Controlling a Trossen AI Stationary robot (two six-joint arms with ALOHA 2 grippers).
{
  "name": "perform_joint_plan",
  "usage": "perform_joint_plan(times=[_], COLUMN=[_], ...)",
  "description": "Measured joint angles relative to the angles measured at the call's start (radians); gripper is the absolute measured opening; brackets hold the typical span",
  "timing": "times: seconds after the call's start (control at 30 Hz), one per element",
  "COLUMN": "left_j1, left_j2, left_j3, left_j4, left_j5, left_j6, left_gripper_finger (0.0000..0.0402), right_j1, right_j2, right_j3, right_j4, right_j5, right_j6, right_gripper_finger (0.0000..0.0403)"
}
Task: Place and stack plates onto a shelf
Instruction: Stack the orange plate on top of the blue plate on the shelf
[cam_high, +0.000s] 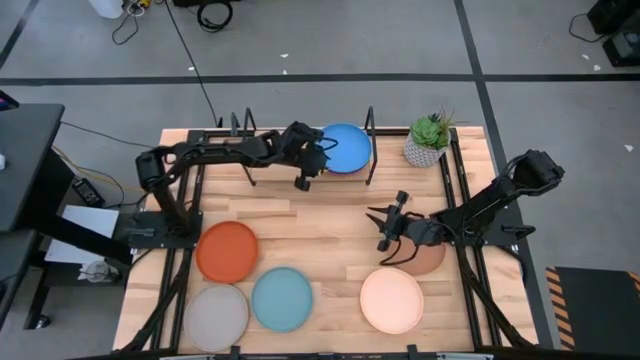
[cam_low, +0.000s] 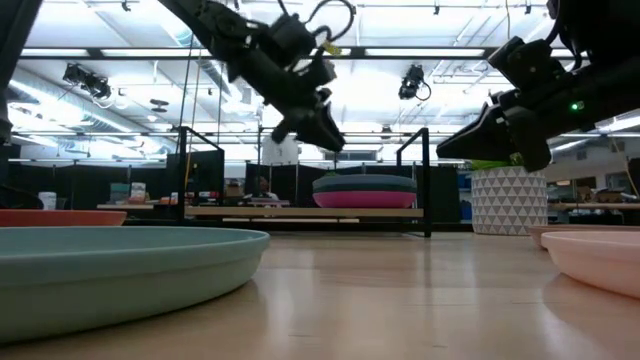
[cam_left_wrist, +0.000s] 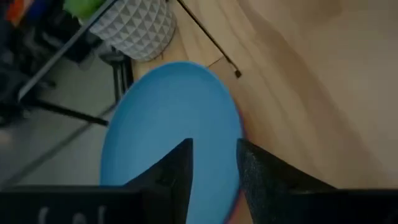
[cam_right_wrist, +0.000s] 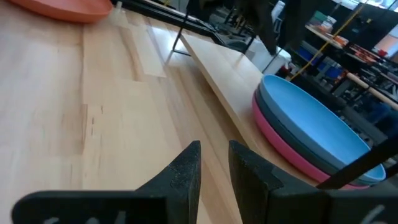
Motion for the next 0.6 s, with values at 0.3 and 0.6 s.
perform_joint_plan(times=[0.3,0.6], left_j1=[-0.115,-0.294], left_j2=[-0.098,-0.087], left_j3=[0.0,-0.004], left_j4=[-0.307,-0.743], left_j5=[-0.093,-0.066], left_j6=[-0.437,-0.992], left_gripper_finger=[0.0132,0.0133], right_j1=[-0.032,-0.049], right_j2=[0.0,0.0], right_j3=[0.0,0.0], right_j4=[0.007,0.09], right_j5=[-0.145,-0.31], right_j6=[-0.03,-0.099], right_gripper_finger=[0.0088,0.0088])
